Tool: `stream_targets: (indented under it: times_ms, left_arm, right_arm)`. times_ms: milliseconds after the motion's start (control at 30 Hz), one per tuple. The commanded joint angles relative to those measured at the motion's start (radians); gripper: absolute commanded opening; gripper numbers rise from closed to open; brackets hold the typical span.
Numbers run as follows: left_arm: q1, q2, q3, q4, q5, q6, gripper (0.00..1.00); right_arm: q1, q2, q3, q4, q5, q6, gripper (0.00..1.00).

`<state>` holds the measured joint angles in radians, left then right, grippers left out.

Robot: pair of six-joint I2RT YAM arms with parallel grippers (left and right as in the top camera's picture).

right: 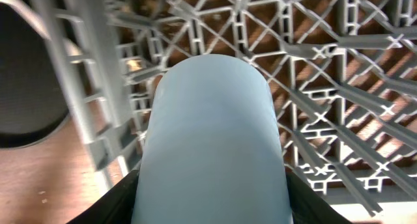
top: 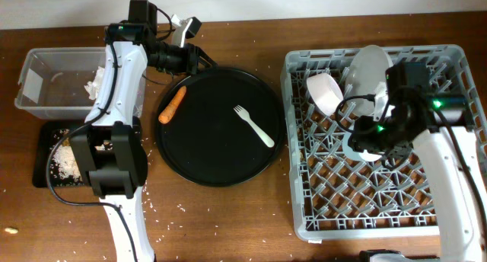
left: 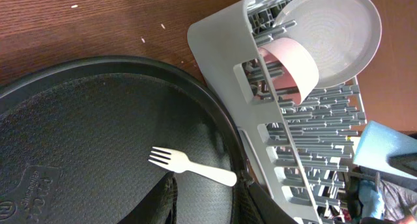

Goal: Sort waste into correct bins and load items into the dishwasher rack
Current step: 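Lower the blue cup upside down into the rack with the right gripper, then move the right gripper to the white fork and grasp it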

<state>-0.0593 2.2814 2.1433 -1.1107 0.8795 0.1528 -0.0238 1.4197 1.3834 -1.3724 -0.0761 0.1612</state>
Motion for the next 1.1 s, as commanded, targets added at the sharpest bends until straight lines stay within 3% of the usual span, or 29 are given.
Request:
stream_targets:
  times_ms: [0, 300, 333, 367, 467, 667, 967, 1067]
  left_arm:
    - [0.001, -0.034, 0.015, -0.005, -0.016, -0.005, 0.3]
    - [0.0, -0.034, 0.015, -0.011, -0.035, -0.005, 0.3]
    - [0.001, -0.034, 0.015, -0.012, -0.035, -0.005, 0.3]
    - [0.001, -0.034, 0.015, -0.013, -0.035, -0.005, 0.3]
    - [0.001, -0.034, 0.015, -0.013, -0.035, -0.005, 0.3]
    - [0.0, -0.034, 0.015, -0.021, -0.036, -0.005, 0.3]
    - [0.0, -0.034, 0.015, -0.028, -0.039, -0.005, 0.3]
    - [-0.009, -0.034, 0.015, -0.028, -0.039, -0.004, 0.3]
  right_arm:
    - [-0.002, 0.092, 0.012, 0.026, 0.055, 0.013, 0.31]
    - [0.082, 0.217, 0.012, 0.142, 0.055, 0.013, 0.32]
    - [0.082, 0.22, 0.012, 0.148, 0.055, 0.013, 0.39]
    - [0.083, 0.222, 0.012, 0.147, 0.054, 0.012, 0.53]
    - [0.083, 0.222, 0.012, 0.147, 0.028, 0.001, 0.68]
    - [0.083, 0.222, 0.012, 0.147, 0.016, 0.0, 0.69]
    - [0.083, 0.221, 0.012, 0.158, -0.024, -0.026, 0.79]
    - [0.083, 0.209, 0.084, 0.134, -0.024, -0.026, 0.78]
